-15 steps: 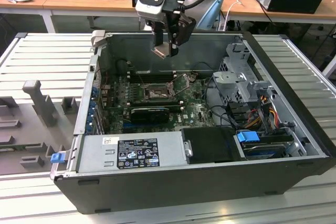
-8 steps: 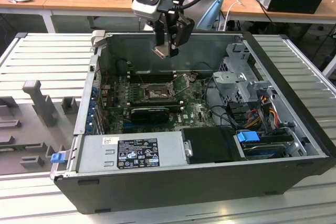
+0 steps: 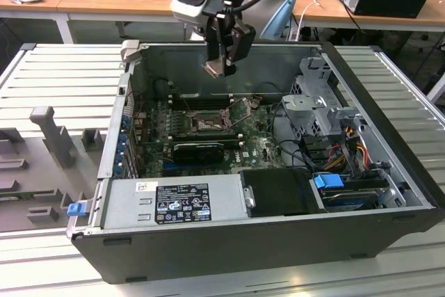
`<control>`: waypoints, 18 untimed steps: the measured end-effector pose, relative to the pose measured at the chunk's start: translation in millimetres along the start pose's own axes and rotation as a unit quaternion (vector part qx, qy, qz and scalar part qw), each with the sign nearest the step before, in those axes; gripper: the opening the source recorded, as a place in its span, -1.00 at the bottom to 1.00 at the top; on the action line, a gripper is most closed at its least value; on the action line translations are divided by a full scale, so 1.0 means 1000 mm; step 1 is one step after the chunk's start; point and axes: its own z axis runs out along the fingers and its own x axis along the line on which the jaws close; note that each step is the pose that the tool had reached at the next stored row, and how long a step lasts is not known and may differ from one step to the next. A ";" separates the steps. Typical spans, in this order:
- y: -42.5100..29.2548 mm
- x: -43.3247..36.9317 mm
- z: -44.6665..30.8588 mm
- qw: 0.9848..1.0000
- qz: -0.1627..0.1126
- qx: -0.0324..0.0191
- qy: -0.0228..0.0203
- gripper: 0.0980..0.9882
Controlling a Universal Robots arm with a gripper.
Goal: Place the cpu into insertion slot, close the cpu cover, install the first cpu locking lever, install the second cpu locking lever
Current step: 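Place the cpu into insertion slot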
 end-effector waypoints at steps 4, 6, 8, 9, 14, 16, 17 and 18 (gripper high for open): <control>0.0000 0.0000 0.0003 1.000 0.011 0.000 -0.001 -0.04; -0.0001 0.0000 0.0014 1.000 0.012 0.000 -0.001 -0.04; -0.0001 0.0000 0.0022 1.000 0.013 0.000 -0.002 -0.04; -0.0002 0.0000 0.0026 1.000 0.013 0.000 -0.002 -0.04; -0.0004 -0.0001 0.0055 1.000 0.013 0.001 -0.003 -0.04; -0.0005 -0.0001 0.0067 1.000 0.013 0.001 -0.003 -0.04; -0.0006 -0.0001 0.0071 1.000 0.013 0.001 -0.003 -0.04; -0.0006 -0.0001 0.0077 1.000 0.014 0.001 -0.003 -0.04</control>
